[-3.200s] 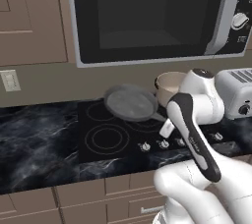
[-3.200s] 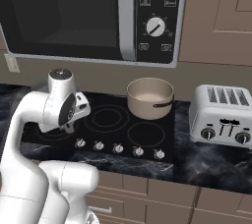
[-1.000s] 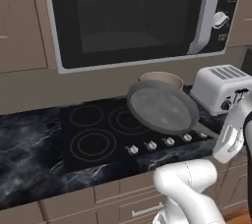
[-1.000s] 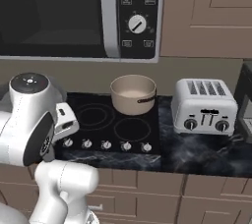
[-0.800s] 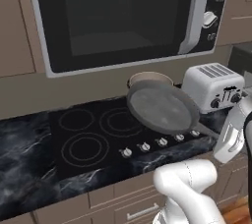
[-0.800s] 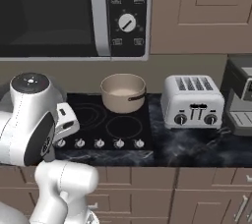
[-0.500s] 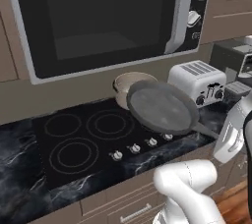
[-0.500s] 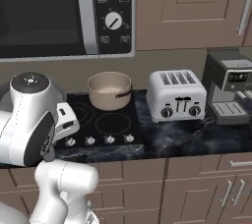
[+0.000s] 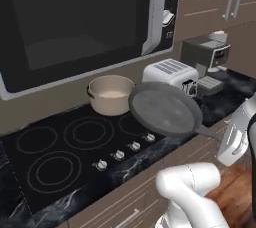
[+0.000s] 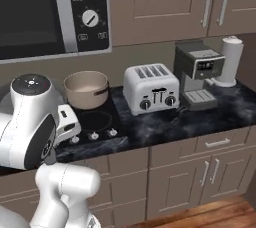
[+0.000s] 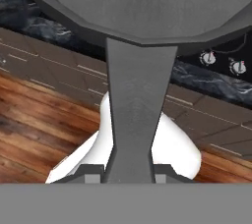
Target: Move the pot and pan from the stove into the sink.
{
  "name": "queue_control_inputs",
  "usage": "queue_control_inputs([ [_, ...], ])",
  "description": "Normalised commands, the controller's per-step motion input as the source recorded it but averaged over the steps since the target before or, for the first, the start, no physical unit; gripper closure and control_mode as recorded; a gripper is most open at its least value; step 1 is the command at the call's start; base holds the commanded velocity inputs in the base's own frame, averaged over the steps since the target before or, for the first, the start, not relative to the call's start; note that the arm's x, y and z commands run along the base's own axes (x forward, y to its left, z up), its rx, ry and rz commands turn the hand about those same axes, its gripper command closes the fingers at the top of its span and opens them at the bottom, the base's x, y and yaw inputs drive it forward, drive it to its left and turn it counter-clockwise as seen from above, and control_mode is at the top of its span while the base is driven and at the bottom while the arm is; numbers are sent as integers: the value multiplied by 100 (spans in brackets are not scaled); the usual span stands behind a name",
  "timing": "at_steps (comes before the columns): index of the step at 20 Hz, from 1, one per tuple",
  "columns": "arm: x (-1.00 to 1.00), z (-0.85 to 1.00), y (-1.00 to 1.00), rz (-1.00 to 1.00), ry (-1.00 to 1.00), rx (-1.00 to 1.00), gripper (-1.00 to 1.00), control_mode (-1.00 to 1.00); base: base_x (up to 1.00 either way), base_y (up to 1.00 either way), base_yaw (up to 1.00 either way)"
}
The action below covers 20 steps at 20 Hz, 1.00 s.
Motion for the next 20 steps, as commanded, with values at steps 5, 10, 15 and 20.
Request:
queue_control_inputs([
  [5, 0, 0, 0, 0, 0, 0, 100, 100, 0, -23, -41],
  [10, 0, 0, 0, 0, 0, 0, 100, 100, 0, -21, -43],
  [15, 0, 0, 0, 0, 0, 0, 100, 100, 0, -19, -44],
  [20, 0, 0, 0, 0, 0, 0, 100, 100, 0, -17, -44],
])
